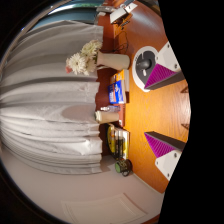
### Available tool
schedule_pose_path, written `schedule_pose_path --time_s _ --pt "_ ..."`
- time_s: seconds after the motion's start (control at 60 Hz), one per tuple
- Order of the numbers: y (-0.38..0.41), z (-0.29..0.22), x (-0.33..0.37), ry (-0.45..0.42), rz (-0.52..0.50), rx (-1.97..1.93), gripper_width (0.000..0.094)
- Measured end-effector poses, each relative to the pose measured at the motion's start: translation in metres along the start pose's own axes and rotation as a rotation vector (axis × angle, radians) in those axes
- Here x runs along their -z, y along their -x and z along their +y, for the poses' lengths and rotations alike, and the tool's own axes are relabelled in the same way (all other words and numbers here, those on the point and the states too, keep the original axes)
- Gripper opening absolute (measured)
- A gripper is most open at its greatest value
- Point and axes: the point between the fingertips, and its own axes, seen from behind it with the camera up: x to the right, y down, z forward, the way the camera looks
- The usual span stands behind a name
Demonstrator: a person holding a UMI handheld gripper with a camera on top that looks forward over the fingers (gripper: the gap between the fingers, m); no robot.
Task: Arrange mouse
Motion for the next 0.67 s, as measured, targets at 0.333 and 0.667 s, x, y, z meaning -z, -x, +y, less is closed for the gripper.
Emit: schedule_pose_path --time_s 0.333,0.667 --pt "0.091 0.042 0.019 0.002 -0.113 0.012 0.0849" --pt "0.092 0.065 0.017 0.028 -0.076 0.019 0.0847"
